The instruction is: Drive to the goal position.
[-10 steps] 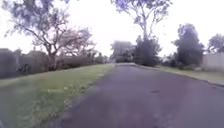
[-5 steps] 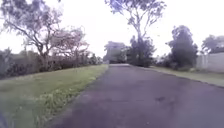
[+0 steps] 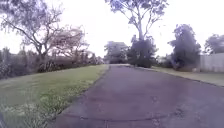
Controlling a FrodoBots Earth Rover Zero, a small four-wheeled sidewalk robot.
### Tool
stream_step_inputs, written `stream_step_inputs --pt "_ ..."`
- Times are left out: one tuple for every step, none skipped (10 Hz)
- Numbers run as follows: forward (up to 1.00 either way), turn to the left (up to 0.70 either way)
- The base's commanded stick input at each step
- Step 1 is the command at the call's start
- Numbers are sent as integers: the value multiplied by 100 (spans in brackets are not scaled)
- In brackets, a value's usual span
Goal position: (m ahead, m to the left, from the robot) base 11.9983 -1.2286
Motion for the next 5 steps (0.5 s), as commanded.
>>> stream_step_inputs --pt "0 0" --pt "0 0" --pt "0 0" --pt "35 0" --pt "85 0"
